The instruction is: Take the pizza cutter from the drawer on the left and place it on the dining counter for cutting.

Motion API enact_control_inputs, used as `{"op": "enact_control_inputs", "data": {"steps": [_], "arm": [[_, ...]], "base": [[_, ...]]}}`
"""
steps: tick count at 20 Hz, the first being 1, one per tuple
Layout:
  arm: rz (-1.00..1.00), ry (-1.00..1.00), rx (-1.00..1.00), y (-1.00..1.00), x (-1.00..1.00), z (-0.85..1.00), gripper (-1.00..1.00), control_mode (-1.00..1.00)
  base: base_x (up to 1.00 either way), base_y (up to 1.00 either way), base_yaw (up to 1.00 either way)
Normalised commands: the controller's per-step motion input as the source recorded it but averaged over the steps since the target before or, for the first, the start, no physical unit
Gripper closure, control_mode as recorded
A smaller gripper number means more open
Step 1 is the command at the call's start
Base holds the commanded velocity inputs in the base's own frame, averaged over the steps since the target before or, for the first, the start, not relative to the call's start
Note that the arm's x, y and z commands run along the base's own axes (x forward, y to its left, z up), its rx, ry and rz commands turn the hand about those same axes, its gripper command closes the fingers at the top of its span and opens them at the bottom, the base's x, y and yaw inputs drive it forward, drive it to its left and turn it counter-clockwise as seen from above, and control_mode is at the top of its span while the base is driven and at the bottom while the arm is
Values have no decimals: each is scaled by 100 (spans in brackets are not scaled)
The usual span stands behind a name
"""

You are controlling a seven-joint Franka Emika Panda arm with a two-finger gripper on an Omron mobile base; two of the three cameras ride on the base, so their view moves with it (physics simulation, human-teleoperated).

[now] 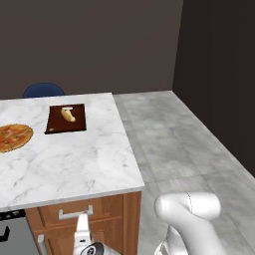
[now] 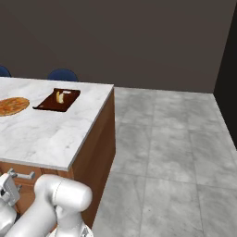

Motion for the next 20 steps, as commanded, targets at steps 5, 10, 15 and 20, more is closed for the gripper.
{"op": "enact_control_inputs", "data": {"steps": [5,10,15,20], "arm": [[0,0,0,21,15,-18,-100,-100],[0,0,0,17,12,-23,-100,-100],[0,0,0,21,15,-32,-100,-100],[0,-3,0,17,16,-20,-100,-100]], "base": [[0,0,0],[0,0,0],[0,0,0],[0,0,0]]}}
